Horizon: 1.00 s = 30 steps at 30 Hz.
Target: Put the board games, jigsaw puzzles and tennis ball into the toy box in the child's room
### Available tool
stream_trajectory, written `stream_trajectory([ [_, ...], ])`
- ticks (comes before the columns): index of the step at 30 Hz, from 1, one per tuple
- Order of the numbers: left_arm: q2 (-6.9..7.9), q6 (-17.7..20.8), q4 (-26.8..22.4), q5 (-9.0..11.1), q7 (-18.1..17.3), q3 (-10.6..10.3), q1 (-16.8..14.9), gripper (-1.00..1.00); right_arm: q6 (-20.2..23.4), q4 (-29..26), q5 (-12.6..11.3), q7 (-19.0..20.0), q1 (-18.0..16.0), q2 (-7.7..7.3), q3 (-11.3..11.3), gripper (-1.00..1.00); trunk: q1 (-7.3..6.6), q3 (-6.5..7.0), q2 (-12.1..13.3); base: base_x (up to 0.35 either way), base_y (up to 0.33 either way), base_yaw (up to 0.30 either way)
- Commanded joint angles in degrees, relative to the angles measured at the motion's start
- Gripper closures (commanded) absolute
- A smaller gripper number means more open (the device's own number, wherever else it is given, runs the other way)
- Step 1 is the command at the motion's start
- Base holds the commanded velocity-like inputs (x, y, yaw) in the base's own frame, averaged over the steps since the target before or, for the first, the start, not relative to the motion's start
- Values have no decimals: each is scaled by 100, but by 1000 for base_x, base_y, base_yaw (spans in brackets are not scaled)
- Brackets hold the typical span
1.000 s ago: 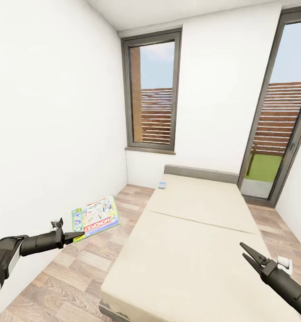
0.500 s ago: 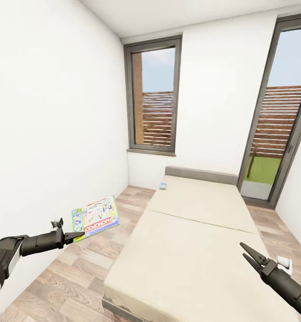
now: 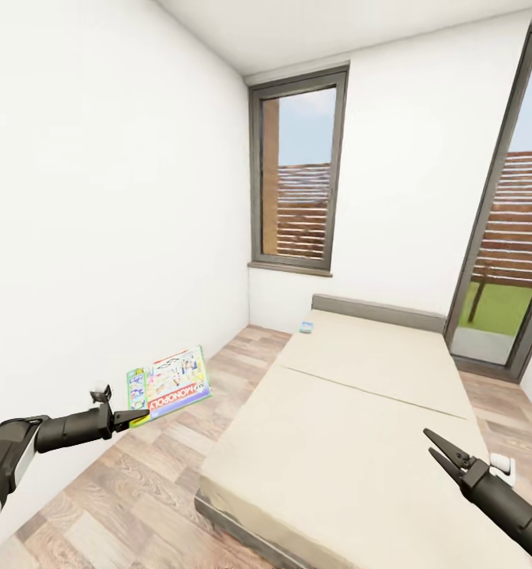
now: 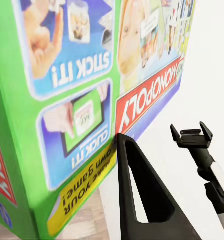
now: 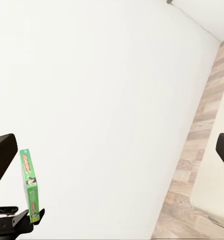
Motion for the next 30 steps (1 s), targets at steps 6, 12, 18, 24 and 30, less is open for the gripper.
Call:
stream_trajectory([
  [6, -2, 37, 2, 0, -35, 20, -3, 100, 39, 14, -32, -3, 5, -1, -16, -100, 2, 13, -3, -16, -210, 280],
  [12, 47, 51, -172, 15, -35, -17, -3, 100, 39, 5, -32, 2, 4, -8, -16, -100, 2, 26, -3, -1, -24, 280],
  [18, 225, 88, -435, 6, -35, -35, -3, 100, 39, -4, -32, 4, 4, -17, -10, -100, 2, 39, -3, 0, -2, 280],
  [24, 255, 96, -466, 6, -35, -94, -3, 100, 39, 6, -32, -2, 6, -17, -5, -100, 2, 52, -3, 0, 0, 280],
  [30, 235, 91, -471, 13, -35, -290, -3, 100, 39, 35, -21, -3, 2, -19, -5, -100, 2, 65, -3, 0, 0, 280],
])
